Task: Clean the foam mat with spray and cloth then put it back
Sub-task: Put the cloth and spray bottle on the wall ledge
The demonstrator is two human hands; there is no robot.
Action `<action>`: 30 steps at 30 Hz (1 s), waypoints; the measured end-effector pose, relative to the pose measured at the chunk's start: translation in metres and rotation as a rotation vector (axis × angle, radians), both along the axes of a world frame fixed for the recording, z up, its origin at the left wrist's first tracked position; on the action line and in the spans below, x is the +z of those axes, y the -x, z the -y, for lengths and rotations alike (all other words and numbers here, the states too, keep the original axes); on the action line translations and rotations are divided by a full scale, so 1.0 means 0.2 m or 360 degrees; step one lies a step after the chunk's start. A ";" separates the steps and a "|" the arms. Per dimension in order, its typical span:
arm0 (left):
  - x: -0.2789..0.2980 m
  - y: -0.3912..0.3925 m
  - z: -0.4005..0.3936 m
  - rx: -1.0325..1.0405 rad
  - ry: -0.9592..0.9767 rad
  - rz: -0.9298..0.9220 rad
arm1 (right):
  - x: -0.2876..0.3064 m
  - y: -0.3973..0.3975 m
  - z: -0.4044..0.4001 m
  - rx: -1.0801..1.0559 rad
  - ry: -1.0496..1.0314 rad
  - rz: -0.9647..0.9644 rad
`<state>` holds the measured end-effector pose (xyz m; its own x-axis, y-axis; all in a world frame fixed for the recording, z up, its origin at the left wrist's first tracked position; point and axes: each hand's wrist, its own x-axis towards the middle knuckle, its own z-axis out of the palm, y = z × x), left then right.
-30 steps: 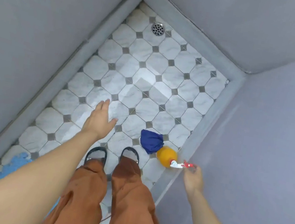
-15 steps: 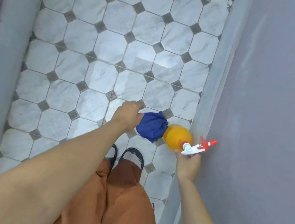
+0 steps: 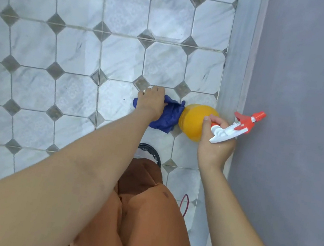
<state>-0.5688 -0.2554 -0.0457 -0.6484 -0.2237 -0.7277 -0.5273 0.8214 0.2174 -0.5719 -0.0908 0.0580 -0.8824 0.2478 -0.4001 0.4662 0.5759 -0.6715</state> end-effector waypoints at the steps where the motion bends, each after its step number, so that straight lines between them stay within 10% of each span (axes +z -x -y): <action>1: 0.07 -0.03 0.02 0.0061 -0.0056 0.0026 | 0.05 0.00 0.01 -0.0020 -0.0016 0.0018; 15: 2.11 0.04 0.83 0.0953 -0.0459 -0.0276 | 2.03 0.40 0.43 0.0416 0.0130 0.0117; 23: 3.66 0.42 1.64 0.0862 -0.0339 -0.0961 | 3.27 0.99 1.07 0.0659 0.0293 -0.0284; 30: 4.40 0.89 2.19 0.0727 -0.0111 -0.1313 | 3.88 1.55 1.63 0.0650 0.0539 -0.0552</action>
<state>-0.7475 -0.6934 0.8335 -0.8249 -0.5564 -0.0996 -0.4526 0.5446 0.7061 -0.8810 -0.4165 0.8336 -0.9714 -0.2264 -0.0712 -0.0235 0.3904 -0.9204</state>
